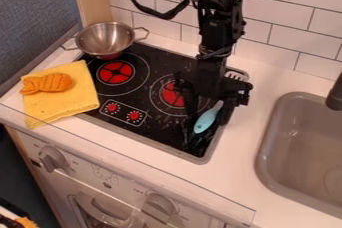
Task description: Move the blue spatula between the two burners
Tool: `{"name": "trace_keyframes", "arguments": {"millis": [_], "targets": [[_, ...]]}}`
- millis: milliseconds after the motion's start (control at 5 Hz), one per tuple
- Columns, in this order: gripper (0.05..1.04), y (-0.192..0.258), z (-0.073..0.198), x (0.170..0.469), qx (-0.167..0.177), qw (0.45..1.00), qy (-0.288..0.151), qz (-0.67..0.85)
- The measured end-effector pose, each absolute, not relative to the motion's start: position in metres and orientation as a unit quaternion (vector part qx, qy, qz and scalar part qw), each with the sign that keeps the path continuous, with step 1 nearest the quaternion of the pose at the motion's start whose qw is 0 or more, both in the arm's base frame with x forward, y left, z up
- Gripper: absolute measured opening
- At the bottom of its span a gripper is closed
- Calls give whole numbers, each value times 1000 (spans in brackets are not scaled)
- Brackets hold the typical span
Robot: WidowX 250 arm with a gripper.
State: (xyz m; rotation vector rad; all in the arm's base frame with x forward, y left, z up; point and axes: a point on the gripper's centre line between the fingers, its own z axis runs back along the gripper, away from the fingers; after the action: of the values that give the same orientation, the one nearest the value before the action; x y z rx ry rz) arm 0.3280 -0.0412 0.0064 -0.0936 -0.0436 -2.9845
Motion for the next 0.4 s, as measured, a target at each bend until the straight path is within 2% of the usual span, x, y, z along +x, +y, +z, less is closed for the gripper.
{"name": "trace_keyframes", "arguments": {"millis": [200, 400], "targets": [[364, -39, 6, 330, -28, 83, -7, -996], [291, -39, 6, 330, -28, 82, -7, -996]]}}
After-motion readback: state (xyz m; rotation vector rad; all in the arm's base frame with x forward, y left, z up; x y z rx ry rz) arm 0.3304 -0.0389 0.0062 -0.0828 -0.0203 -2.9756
